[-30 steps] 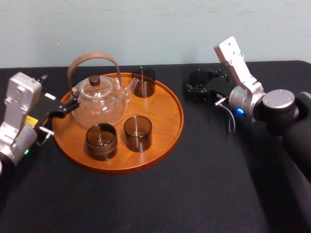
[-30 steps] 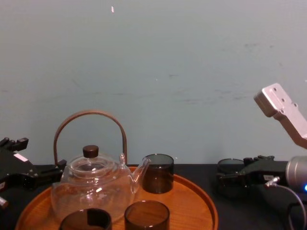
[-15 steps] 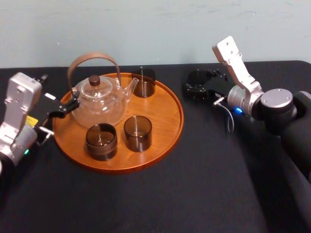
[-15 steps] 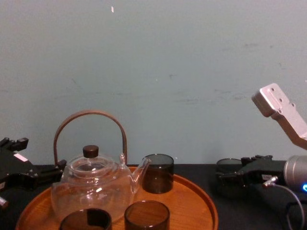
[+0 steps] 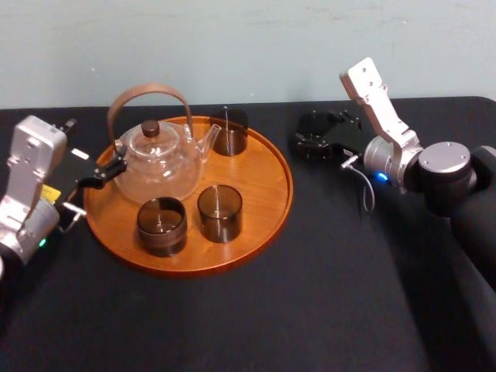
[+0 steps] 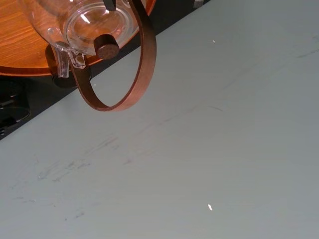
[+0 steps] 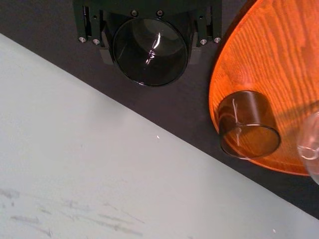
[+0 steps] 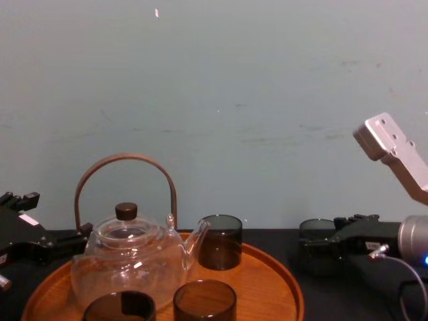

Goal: Pick up the glass from the table and place it on the tray.

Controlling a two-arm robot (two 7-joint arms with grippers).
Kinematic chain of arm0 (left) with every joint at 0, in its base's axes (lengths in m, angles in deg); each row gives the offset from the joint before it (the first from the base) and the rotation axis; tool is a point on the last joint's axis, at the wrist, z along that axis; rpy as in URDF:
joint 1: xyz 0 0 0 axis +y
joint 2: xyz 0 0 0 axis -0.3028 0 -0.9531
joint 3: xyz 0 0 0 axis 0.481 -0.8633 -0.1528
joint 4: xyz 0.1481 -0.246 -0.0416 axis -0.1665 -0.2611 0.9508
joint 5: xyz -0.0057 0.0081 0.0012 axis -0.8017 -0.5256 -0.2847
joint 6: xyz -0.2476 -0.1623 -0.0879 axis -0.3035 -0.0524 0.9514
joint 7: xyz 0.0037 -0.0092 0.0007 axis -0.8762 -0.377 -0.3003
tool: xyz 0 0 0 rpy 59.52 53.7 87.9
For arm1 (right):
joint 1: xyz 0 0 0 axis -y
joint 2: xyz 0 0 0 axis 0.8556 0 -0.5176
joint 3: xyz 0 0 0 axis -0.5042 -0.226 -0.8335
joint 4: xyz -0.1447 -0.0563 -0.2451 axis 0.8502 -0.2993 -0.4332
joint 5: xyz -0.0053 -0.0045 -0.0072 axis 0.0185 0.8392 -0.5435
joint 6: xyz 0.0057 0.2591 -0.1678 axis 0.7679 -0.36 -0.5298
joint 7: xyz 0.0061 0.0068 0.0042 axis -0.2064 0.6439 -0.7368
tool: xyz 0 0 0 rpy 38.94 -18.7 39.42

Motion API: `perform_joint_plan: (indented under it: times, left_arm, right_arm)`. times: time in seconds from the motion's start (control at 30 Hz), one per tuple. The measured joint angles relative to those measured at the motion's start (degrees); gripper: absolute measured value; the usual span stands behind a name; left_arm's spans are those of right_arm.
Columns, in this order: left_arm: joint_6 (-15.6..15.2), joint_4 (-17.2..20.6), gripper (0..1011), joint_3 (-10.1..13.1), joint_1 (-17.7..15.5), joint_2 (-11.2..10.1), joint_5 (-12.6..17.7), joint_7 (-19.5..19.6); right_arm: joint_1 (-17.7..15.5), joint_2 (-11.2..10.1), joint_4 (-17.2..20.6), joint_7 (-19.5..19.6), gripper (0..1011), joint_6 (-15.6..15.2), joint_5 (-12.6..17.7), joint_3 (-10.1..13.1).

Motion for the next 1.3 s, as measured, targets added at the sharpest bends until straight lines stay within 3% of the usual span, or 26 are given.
perform_joint_plan:
  times: [0.63,1.3]
  left_arm:
    - [0.0,0.0,1010,0.0,0.0,0.0,0.0,0.0]
    - [0.0,0.0,1009,0.0,0.0,0.0,0.0,0.0]
  right_arm:
    - [-4.47,-2.17,10.93,-1.9,927,-2.93,0.42,-1.34]
    - [-5.91,-1.78,15.49,-3.54,927,-3.73,1.38,-4.85]
